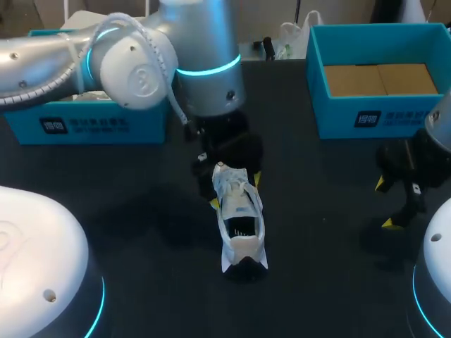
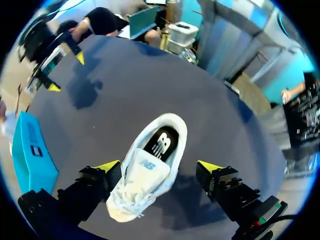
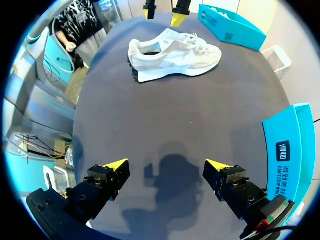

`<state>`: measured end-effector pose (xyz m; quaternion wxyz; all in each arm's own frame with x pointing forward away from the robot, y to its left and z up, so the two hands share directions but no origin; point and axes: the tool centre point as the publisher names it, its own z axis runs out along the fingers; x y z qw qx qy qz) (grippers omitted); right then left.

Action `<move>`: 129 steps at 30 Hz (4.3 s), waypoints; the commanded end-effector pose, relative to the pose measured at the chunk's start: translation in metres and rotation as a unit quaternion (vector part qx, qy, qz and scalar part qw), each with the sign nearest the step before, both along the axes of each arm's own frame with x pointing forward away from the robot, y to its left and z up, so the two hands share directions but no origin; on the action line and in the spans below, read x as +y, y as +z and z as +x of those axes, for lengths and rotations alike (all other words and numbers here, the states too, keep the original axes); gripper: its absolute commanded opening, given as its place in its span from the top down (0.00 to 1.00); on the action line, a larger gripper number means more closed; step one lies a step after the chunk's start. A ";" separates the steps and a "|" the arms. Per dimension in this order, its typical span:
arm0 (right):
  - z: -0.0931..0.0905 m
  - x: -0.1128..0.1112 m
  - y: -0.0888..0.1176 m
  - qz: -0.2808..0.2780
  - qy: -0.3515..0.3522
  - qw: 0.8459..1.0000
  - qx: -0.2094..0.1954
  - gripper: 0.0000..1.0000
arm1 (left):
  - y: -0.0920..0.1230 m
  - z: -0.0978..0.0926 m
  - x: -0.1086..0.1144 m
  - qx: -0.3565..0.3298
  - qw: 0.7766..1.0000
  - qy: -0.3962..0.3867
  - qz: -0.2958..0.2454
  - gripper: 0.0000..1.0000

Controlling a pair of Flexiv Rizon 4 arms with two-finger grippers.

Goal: Take the shoe out of the shoebox, open the shoe tongue, remove and reinsert the insole, then place the shoe into the shoebox

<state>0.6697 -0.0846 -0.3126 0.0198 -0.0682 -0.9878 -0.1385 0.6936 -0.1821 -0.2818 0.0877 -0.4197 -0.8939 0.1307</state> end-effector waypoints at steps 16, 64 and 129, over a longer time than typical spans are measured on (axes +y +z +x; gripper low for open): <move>-0.001 0.001 0.000 -0.002 -0.001 1.000 -0.001 0.00 | 0.006 -0.037 0.004 0.048 0.964 0.259 0.024 0.00; -0.001 0.001 0.000 -0.002 -0.001 1.000 -0.001 0.00 | -0.096 -0.091 -0.019 -0.033 0.892 0.446 0.068 0.00; -0.001 0.001 0.000 -0.002 -0.001 1.000 -0.001 0.00 | 0.115 0.078 0.022 -0.042 0.926 0.357 0.115 1.00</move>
